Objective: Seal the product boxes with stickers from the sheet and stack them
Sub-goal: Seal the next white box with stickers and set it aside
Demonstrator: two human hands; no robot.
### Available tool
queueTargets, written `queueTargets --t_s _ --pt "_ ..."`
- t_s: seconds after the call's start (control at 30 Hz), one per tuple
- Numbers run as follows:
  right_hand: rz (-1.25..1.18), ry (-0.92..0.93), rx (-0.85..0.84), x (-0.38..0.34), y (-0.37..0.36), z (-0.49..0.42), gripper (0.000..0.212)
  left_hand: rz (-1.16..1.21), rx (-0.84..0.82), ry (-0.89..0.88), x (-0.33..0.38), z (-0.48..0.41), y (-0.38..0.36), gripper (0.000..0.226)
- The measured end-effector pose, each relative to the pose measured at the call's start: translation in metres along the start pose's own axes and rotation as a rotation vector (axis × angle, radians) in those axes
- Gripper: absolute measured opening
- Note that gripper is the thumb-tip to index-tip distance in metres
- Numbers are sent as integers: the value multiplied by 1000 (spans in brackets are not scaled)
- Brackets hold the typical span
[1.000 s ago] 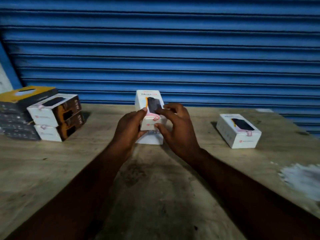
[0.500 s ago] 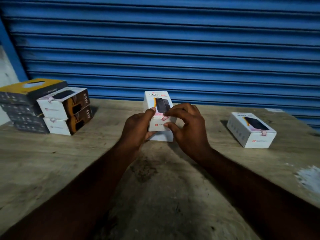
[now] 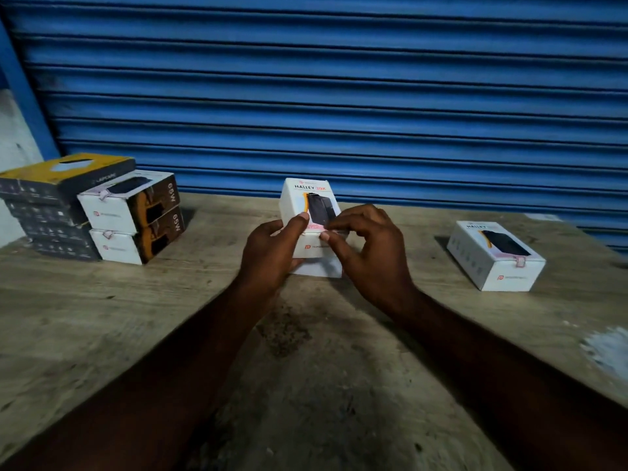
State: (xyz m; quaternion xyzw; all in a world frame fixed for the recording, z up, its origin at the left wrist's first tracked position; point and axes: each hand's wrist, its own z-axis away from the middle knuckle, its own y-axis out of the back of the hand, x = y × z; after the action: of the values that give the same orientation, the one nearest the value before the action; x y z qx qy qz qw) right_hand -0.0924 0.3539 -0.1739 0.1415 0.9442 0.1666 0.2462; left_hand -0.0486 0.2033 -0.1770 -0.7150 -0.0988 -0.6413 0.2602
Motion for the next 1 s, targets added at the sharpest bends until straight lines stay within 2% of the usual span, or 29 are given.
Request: queueTargets --t_s 0.07,0.2,0.37,0.53,0.7,0.8,0.93,1.0 --pt "-18 -11 12 -1 0 -1 7 -15 7 -20 1 0 0 45" --pt "-55 -96 -10 -1 -1 -2 6 -151 42 -66 3 2 0 72" --pt "-73 -224 -192 1 3 -9 8 -285 55 -98 0 0 4 84" --pt "-15 -254 -280 -4 6 -11 3 -246 38 -68 2 4 1 77" --pt "-11 -334 -463 -1 10 -22 12 -282 34 -67 2 5 2 87" --pt "-4 -309 -460 -2 13 -23 9 -262 28 -49 2 5 1 81" --pt "22 -170 -383 -5 10 -23 10 -141 5 19 2 3 0 33" --pt "-83 -154 -301 -7 11 -23 8 -90 6 39 5 4 -1 27"
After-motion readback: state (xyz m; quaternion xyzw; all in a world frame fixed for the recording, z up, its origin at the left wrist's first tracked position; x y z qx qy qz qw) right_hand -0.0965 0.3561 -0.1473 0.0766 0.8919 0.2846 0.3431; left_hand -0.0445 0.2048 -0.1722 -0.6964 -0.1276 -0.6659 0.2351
